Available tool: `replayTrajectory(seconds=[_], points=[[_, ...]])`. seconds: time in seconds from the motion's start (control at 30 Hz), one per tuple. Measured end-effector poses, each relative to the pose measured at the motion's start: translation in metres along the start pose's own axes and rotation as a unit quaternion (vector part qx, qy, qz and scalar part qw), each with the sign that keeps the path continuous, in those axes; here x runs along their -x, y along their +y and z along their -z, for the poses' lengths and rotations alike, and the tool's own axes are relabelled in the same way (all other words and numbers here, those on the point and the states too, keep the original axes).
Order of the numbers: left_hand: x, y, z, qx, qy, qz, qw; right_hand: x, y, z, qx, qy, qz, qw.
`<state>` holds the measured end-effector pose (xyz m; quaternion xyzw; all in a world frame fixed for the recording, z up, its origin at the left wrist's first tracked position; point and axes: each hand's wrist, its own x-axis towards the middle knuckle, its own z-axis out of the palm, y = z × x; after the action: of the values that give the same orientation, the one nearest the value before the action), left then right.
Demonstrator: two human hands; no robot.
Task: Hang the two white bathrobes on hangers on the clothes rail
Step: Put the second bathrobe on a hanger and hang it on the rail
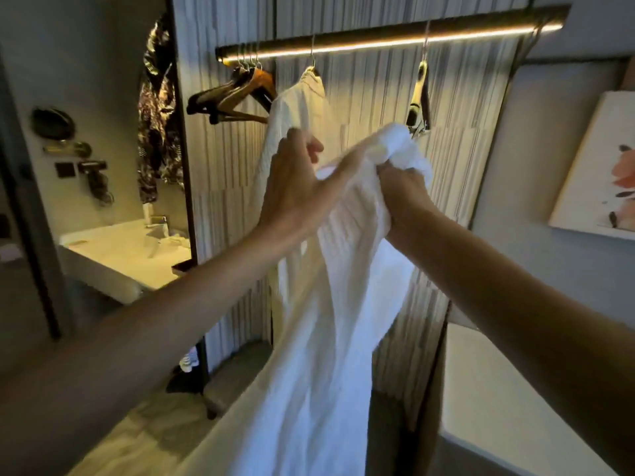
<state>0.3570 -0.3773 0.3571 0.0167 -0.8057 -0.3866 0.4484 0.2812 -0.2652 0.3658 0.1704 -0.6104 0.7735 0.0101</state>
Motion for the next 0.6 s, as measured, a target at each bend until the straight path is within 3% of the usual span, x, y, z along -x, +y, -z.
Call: replayTrajectory(seconds=[0.07, 0.13, 0.2, 0.3, 0.47, 0.6], points=[[0.041, -0.022, -0.005, 0.015, -0.077, 0.107, 0.991, -0.006, -0.006, -0.002, 0.002, -0.013, 0.003, 1.0], [0.051, -0.035, -0.011, 0.056, -0.191, 0.202, 0.959, -0.009, -0.014, -0.004, 0.048, -0.025, 0.012, 0.998], [0.049, -0.044, -0.009, -0.01, -0.172, 0.14, 0.975, -0.009, -0.027, -0.003, 0.128, -0.032, 0.04, 0.991], [0.027, -0.046, 0.01, -0.099, -0.058, 0.051, 0.992, -0.018, -0.045, 0.023, 0.216, -0.029, 0.061, 0.974], [-0.021, -0.044, 0.049, -0.127, 0.019, 0.034, 0.991, -0.033, -0.072, 0.096, 0.309, -0.092, -0.041, 0.946], [-0.041, -0.032, 0.064, -0.235, -0.012, -0.06, 0.97, -0.033, -0.085, 0.127, 0.33, -0.009, -0.044, 0.943]])
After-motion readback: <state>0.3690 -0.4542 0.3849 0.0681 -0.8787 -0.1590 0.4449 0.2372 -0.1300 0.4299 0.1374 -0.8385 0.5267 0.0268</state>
